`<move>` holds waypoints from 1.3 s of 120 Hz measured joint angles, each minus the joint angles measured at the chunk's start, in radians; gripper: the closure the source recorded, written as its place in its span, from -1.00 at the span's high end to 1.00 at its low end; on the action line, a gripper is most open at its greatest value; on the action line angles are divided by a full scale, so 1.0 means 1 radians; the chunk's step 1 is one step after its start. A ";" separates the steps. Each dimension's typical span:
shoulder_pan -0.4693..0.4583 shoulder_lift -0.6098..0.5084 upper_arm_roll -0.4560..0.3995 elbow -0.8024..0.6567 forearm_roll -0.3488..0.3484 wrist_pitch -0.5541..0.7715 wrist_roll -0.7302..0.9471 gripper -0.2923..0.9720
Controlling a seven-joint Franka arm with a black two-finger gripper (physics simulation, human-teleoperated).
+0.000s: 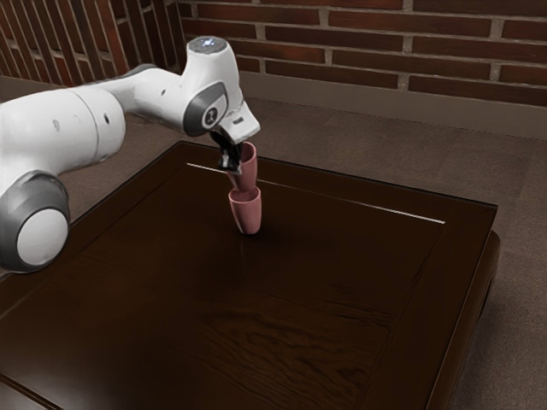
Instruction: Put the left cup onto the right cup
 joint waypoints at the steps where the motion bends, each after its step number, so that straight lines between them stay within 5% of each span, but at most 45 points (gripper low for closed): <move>1: 0.000 0.001 0.000 0.001 0.000 0.001 0.000 -0.71; 144: -0.007 0.016 0.003 -0.053 -0.041 -0.001 -0.006 -0.71; 156: -0.008 0.014 0.004 -0.059 -0.039 -0.004 -0.007 -0.36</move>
